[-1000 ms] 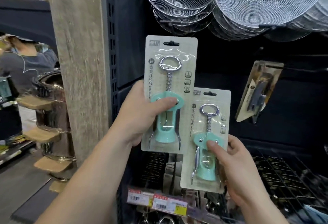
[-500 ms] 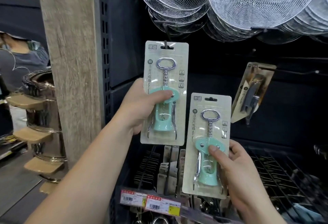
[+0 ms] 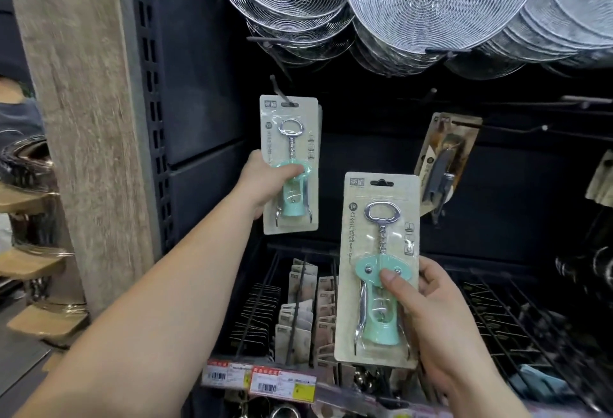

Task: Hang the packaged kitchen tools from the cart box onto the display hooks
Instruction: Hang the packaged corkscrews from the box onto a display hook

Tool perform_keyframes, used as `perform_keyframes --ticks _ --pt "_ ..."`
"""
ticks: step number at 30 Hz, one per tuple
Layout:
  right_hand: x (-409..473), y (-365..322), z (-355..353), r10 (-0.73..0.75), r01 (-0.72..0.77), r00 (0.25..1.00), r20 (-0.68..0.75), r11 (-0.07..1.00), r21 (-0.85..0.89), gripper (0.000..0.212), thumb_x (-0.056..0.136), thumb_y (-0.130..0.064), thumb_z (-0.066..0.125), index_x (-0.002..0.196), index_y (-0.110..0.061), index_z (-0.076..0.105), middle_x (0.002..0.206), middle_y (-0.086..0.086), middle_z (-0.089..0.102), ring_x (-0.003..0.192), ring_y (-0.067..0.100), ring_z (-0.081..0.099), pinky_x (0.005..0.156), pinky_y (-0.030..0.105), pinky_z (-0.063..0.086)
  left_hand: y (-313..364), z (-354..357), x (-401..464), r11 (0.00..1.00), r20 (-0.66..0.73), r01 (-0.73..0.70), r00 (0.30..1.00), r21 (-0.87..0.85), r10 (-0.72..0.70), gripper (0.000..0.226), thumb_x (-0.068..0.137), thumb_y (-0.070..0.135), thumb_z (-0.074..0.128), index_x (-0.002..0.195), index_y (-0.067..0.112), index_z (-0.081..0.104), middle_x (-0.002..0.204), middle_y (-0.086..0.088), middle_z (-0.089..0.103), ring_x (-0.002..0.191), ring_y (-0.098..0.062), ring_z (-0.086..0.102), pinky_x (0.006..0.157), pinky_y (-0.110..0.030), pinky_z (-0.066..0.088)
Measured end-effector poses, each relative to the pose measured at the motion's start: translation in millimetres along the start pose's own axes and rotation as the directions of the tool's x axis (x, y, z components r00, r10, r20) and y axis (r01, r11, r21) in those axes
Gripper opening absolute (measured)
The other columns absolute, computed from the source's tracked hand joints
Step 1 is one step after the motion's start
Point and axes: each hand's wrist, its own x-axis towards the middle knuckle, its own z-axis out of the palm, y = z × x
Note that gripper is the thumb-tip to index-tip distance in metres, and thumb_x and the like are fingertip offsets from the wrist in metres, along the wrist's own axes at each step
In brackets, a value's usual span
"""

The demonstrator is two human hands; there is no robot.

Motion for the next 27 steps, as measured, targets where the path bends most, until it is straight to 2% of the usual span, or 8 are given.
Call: perform_keyframes --ticks 5,12,14,16,19,21,23,27 --pt "2.5 -1.9 -1.9 -0.009 0.008 1.0 -0.011 1.0 -0.028 0.031 0.086 -0.009 0.071 0.114 -0.014 0.06 0.099 0.007 0.077 0.089 0.027 0.075 0.078 0.045 0.059 -9.0 2.0 22.7 0.999 -0.026 -0.009 1.0 0.043 0.01 0.045 0.082 0.006 0.079 0.123 0.01 0.063 0.11 0.001 0.073 0.093 -0.008 0.07 0.063 -0.013 0.052" --pt "12.2 -6.8 16.6 -0.034 0.036 0.999 0.03 0.997 -0.072 0.029 0.086 -0.01 0.073 0.112 -0.018 0.061 0.1 0.003 0.077 0.087 0.02 0.076 0.068 0.032 0.06 -10.9 8.8 4.3 1.0 -0.222 0.009 0.975 -0.023 -0.014 0.105 0.074 0.025 0.089 0.156 0.018 0.024 0.142 0.001 0.052 0.121 -0.016 0.056 0.096 -0.032 0.053" --pt "13.4 -10.4 26.4 -0.058 0.062 0.997 0.057 0.995 -0.077 0.03 0.086 -0.011 0.073 0.112 -0.019 0.061 0.1 0.001 0.077 0.088 0.019 0.075 0.071 0.034 0.061 -6.7 10.6 -24.2 0.999 -0.279 -0.011 0.96 -0.035 0.001 0.093 0.083 0.036 0.08 0.156 0.023 0.025 0.146 0.006 0.042 0.124 -0.011 0.049 0.097 -0.029 0.047" --pt "14.0 -14.1 36.5 -0.09 0.097 0.993 0.082 0.991 -0.092 0.03 0.086 -0.012 0.073 0.111 -0.021 0.06 0.099 -0.002 0.077 0.087 0.017 0.075 0.072 0.035 0.06 0.8 8.5 -63.9 0.994 -0.295 -0.057 0.955 -0.089 0.028 0.061 0.093 0.042 0.066 0.146 0.025 0.042 0.141 0.007 0.047 0.123 -0.009 0.051 0.094 -0.022 0.044" --pt "13.2 -20.2 51.4 -0.156 0.168 0.98 0.123 0.981 -0.094 0.032 0.085 -0.013 0.074 0.112 -0.023 0.06 0.099 -0.005 0.077 0.087 0.014 0.075 0.07 0.031 0.06 4.9 -1.2 -129.7 0.968 -0.148 -0.15 0.981 -0.2 0.122 0.025 0.092 0.048 0.057 0.113 0.035 0.057 0.114 0.01 0.068 0.11 -0.009 0.065 0.089 -0.024 0.051" --pt "11.7 -25.5 63.1 -0.206 0.222 0.966 0.159 0.971 -0.092 0.033 0.085 -0.012 0.074 0.113 -0.022 0.06 0.098 -0.006 0.077 0.086 0.012 0.075 0.067 0.025 0.059 5.1 -8.7 -165.7 0.955 0.028 -0.177 0.982 -0.24 0.189 0.044 0.077 0.051 0.063 0.117 0.037 0.054 0.109 0.005 0.074 0.105 -0.01 0.07 0.084 -0.025 0.056" --pt "9.8 -30.1 75.3 -0.246 0.265 0.949 0.194 0.962 -0.073 0.033 0.085 -0.012 0.074 0.112 -0.023 0.059 0.098 -0.005 0.076 0.087 0.011 0.074 0.066 0.023 0.058 3.0 -12.5 -186.4 0.955 0.135 -0.192 0.965 -0.225 0.225 0.061 0.079 0.05 0.075 0.132 0.045 0.045 0.115 0.008 0.074 0.109 -0.009 0.07 0.084 -0.024 0.057" --pt "6.9 -37.2 95.7 -0.31 0.335 0.921 0.236 0.939 -0.074 0.032 0.084 -0.015 0.076 0.109 -0.026 0.06 0.102 -0.006 0.076 0.092 0.01 0.074 0.077 0.033 0.061 -0.3 -18.9 -190.5 0.949 0.086 -0.264 0.956 -0.171 0.282 0.075 0.085 0.038 0.075 0.135 0.069 0.028 0.129 0.013 0.067 0.122 -0.008 0.063 0.097 -0.031 0.056"
